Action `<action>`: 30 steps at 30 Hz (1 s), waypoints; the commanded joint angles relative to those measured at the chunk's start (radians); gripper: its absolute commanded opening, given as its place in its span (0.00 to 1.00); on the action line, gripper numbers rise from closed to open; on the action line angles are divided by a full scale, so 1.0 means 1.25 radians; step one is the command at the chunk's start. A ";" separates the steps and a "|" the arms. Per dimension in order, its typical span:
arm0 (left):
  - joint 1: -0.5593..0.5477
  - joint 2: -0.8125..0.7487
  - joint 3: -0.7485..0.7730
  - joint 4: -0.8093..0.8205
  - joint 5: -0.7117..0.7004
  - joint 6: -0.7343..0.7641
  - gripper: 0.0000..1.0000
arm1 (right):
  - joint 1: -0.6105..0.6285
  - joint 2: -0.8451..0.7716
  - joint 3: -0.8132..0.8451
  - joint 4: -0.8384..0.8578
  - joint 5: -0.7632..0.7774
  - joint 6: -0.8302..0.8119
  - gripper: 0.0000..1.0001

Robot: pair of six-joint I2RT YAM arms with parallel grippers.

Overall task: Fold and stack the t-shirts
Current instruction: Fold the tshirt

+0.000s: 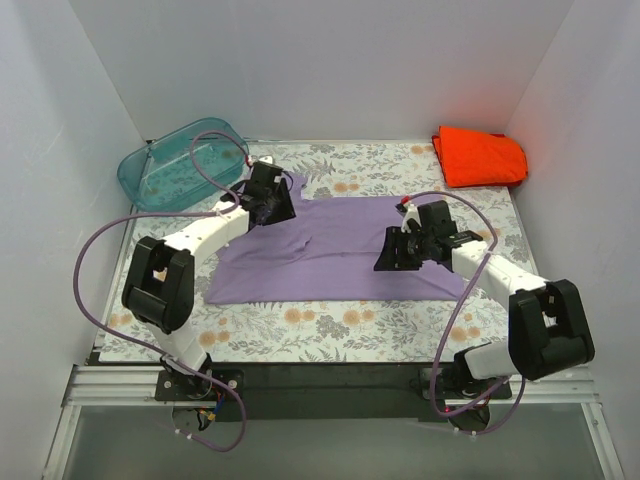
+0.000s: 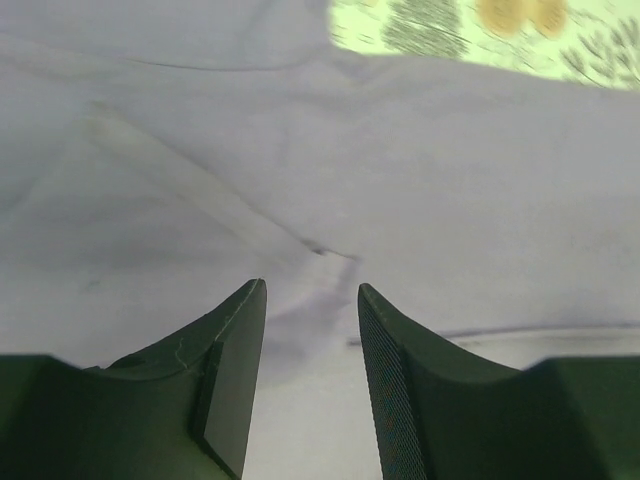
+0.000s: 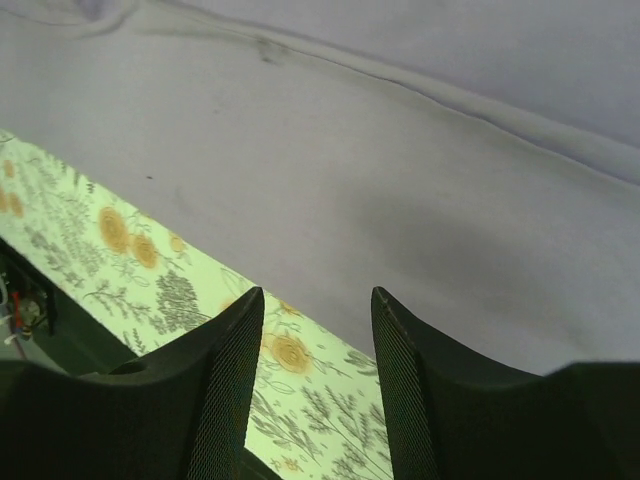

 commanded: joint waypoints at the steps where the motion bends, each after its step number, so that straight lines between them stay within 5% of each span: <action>1: 0.053 -0.040 -0.043 -0.001 -0.029 0.007 0.41 | 0.035 0.027 0.048 0.104 -0.084 0.040 0.54; 10: 0.171 0.047 0.013 0.021 -0.049 0.095 0.40 | 0.078 0.157 0.132 0.278 -0.122 0.181 0.45; 30: 0.217 0.243 0.152 0.054 0.051 0.190 0.34 | 0.183 0.510 0.375 0.403 -0.133 0.353 0.44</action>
